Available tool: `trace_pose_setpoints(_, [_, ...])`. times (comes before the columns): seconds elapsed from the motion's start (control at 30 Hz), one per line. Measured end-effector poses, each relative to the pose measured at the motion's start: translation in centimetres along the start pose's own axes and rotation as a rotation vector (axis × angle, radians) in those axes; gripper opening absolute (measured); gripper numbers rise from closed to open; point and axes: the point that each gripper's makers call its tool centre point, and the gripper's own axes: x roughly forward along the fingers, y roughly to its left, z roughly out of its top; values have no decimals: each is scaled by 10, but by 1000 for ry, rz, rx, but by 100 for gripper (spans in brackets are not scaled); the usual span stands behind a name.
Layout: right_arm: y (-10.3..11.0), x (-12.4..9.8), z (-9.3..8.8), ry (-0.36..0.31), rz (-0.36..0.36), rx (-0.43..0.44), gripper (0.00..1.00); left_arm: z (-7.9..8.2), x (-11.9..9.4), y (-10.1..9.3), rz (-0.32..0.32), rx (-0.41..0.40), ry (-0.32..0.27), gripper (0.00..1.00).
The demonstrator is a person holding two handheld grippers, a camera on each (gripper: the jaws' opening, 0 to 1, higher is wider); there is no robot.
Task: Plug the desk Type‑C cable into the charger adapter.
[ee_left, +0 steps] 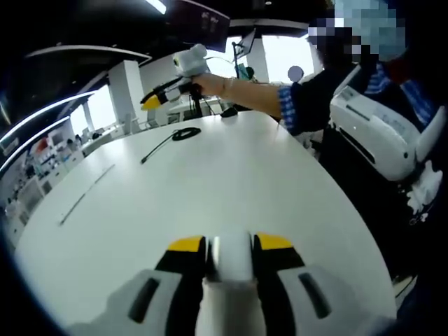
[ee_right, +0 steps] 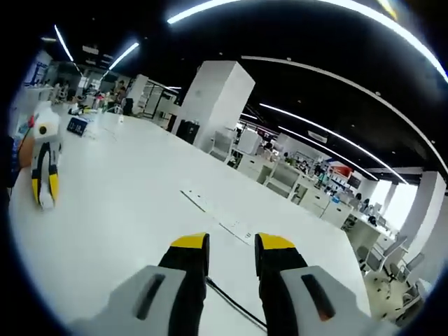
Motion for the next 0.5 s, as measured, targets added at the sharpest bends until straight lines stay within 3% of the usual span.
trace_pose_setpoints(0.3, [-9,29,-31,179,111,-55,26,-4,2,0,-3,-4,17,28])
trace_pose_setpoints(0.5, [-5,43,-49,262,206,-84,25,-9,5,-1,-9,-9,39,28])
